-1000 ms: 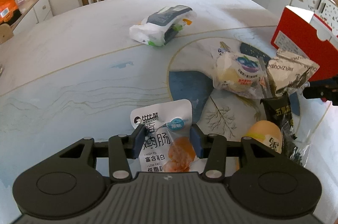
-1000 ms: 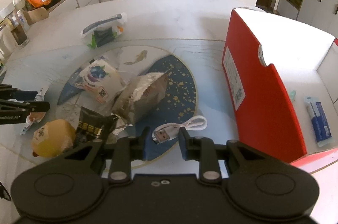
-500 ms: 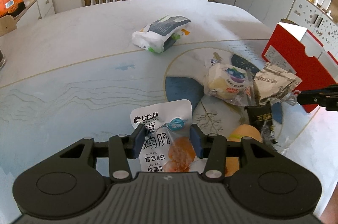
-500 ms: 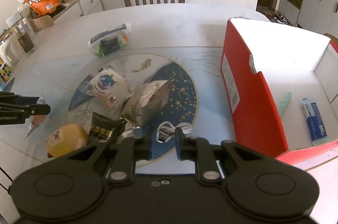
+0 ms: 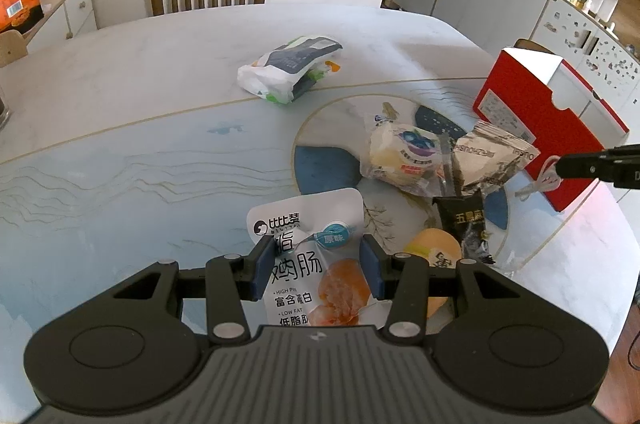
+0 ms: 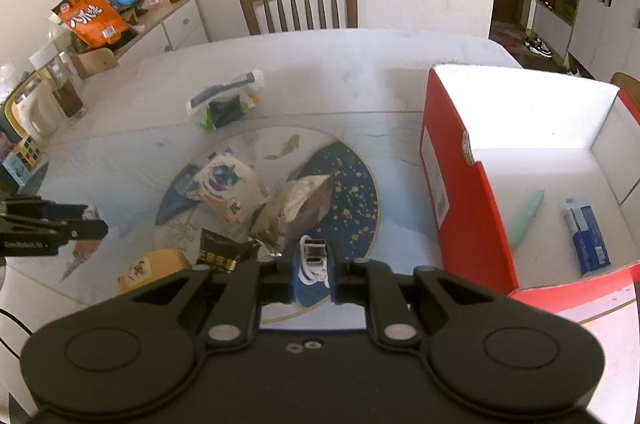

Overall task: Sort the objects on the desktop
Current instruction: 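Carry the sausage packet and white cable with both tools into the shoebox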

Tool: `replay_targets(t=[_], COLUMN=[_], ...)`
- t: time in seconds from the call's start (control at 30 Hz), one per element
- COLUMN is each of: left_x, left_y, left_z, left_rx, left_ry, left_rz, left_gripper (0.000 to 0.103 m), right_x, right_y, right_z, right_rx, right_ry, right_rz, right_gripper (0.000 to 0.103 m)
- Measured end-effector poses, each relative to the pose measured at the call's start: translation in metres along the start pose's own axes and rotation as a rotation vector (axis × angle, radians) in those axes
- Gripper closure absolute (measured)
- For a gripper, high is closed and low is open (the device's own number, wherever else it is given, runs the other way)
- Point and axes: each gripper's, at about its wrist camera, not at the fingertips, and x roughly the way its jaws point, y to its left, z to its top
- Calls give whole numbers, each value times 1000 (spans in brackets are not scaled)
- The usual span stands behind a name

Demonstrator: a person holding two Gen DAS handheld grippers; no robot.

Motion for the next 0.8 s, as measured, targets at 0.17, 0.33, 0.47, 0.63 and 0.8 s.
replay_targets(t=[0.17,0.33,0.47,0.63,0.8], left_x=[-7,-16,-22,-27,-30], left_y=[-5,-15,-24,-35,-47], left_z=[4,13,21,31,42], left_rx=[-9,5,28,53,75], left_ry=[10,4,-12,-19,-30], left_rz=[-27,-50,-68,-81,-87], left_gripper=[58,58,58,58,58], right_x=[-12,-24,-36,-50,-66], right_y=[-3,-7,-12,-22,-33], right_z=[6,14,20,29,39], right_rx=[24,31,37,31,29], right_ry=[-17,-37,-54,-70,-109], right_rz=[23,36,41,41,29], right_gripper=[90,90,90,89,90])
